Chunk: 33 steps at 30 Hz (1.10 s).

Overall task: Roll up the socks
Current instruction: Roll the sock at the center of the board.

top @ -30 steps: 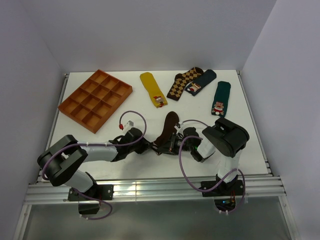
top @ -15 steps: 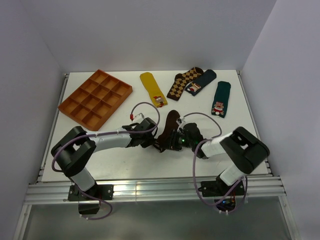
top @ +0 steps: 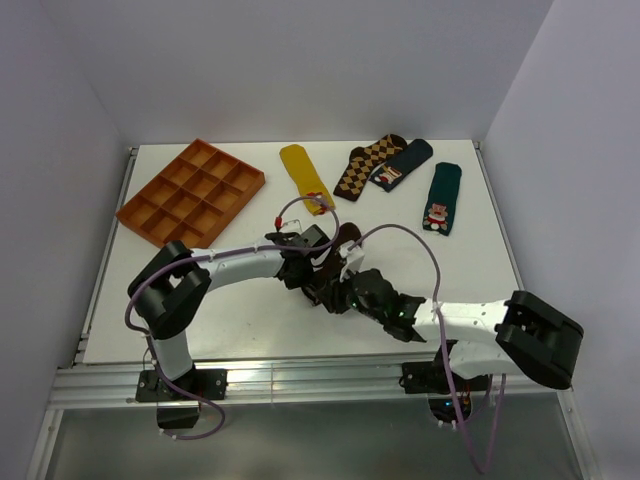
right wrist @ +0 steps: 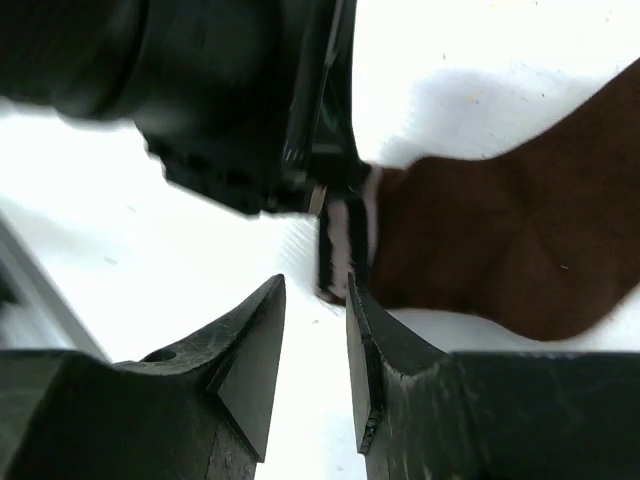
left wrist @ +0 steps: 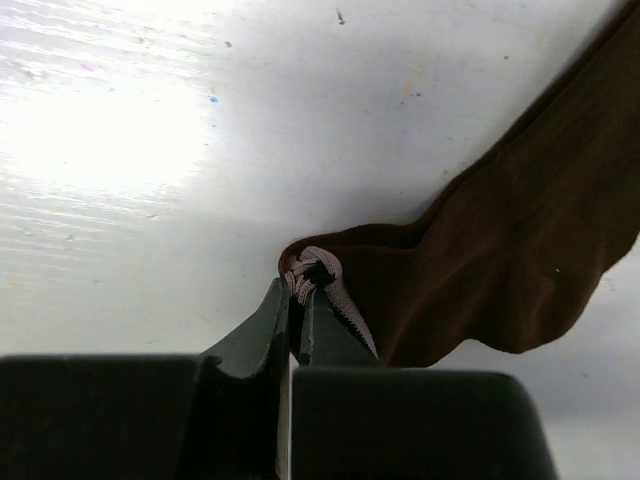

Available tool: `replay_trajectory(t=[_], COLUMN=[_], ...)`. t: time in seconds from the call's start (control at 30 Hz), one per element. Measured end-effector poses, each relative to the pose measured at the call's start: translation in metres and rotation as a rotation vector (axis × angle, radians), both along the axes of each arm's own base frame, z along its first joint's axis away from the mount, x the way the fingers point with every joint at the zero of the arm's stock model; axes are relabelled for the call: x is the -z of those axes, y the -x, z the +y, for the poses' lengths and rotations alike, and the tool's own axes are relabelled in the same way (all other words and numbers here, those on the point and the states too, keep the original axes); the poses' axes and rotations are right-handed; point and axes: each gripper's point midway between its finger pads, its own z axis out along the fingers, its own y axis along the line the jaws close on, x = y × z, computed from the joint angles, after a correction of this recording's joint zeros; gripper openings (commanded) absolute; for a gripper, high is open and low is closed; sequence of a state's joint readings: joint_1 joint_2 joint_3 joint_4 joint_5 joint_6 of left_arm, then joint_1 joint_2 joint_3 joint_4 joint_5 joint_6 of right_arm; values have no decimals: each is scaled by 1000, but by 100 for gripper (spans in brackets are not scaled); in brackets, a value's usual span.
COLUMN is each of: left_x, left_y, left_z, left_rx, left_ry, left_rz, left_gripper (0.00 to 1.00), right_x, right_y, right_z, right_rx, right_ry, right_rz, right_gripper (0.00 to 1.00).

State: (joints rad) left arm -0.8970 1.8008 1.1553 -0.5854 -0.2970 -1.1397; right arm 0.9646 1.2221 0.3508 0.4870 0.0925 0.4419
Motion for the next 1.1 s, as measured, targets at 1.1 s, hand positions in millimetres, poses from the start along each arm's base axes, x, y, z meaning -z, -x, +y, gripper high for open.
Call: replay_trajectory(t=[1.1], left_x=[2], left_y=[1], left_z=[14], left_rx=[56], left_ry=[-30], left_rz=[38], left_gripper=[0], right_x=[55], right_y=[7], right_z=[48], right_rx=[-65], right_ry=[425], right_rz=[-297], right_gripper=[41])
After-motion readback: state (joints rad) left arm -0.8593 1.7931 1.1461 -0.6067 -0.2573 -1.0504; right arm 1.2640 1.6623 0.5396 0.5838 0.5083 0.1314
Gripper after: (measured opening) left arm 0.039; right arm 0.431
